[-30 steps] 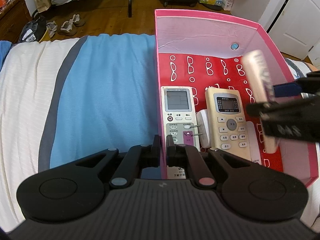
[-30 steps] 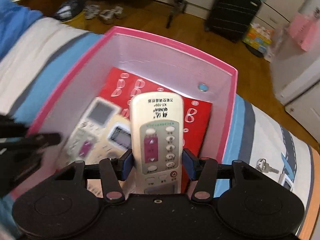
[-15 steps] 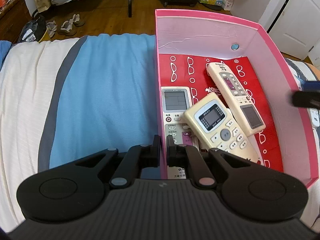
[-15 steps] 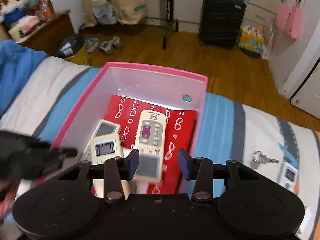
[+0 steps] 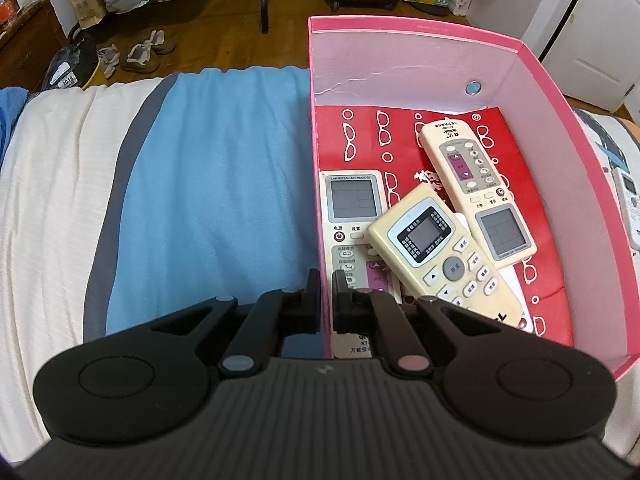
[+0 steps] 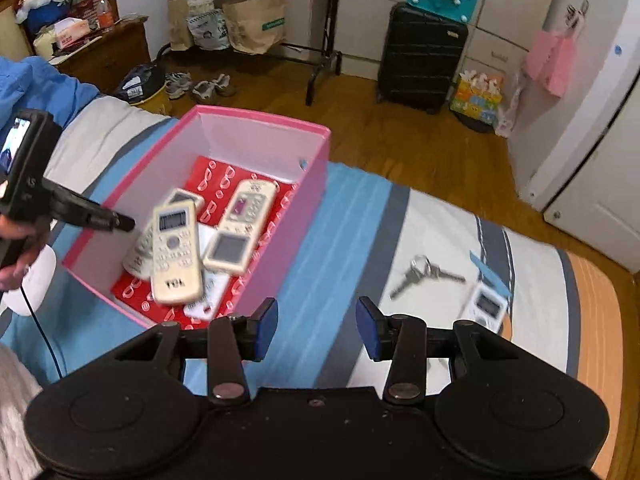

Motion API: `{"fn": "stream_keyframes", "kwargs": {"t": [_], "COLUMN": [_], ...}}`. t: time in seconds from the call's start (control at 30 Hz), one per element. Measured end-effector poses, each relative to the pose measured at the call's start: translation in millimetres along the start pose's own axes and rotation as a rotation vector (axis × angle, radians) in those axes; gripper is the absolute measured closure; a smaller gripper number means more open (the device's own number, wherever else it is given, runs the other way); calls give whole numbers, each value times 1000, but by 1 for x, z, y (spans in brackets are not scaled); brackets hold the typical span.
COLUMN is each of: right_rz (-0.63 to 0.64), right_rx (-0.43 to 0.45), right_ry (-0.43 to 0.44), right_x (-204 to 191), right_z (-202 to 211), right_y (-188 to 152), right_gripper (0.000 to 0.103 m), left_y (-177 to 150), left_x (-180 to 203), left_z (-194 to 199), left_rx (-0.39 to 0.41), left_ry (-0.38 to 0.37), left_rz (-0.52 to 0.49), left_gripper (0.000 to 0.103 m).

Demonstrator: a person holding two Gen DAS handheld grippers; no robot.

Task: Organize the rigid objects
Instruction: 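Return the right gripper to the bed and grasp the key ring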

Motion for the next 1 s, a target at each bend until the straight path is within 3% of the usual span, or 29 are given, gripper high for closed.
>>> {"fn": "stream_keyframes", "kwargs": {"t": [0.27,0.43,0.53,0.7,0.83,1.0], "right_rz": [-78,-75,-203,-452,-529,-560], "right_rx": [19,138,192,95,-27,-128], "right_ry": [11,56,27,83,172,105], "right_x": [28,60,95,146,148,129], "right_z": [-6,-19,-35,-78,-108,-148], "right_y": [-38,-54,-62,-70,-72,-85], "right_gripper": [38,24,22,23,31,32], "left_y": [-1,-1,-2,0,-1,-1], "left_x": [2,1,1,-1,-1,1], "left_z": [0,-2,-2,-4,-6,-5], "left_rx": [1,-10,-16,-19,-23,-17], "left_ry": [14,4,3,3,4,6], "left_rz": [-8,6,11,20,13,11], "left_gripper": [99,99,99,99,99,99]}}
Point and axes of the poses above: each gripper's, at about its wrist camera, not at the fingertips, and z roughly against the way its jaws point, x to its right, y to its top, the point moved 1 cm from there along -z, roughly the way its jaws point, and after that the axes turned 3 degrees about z, right-handed, at the moved point
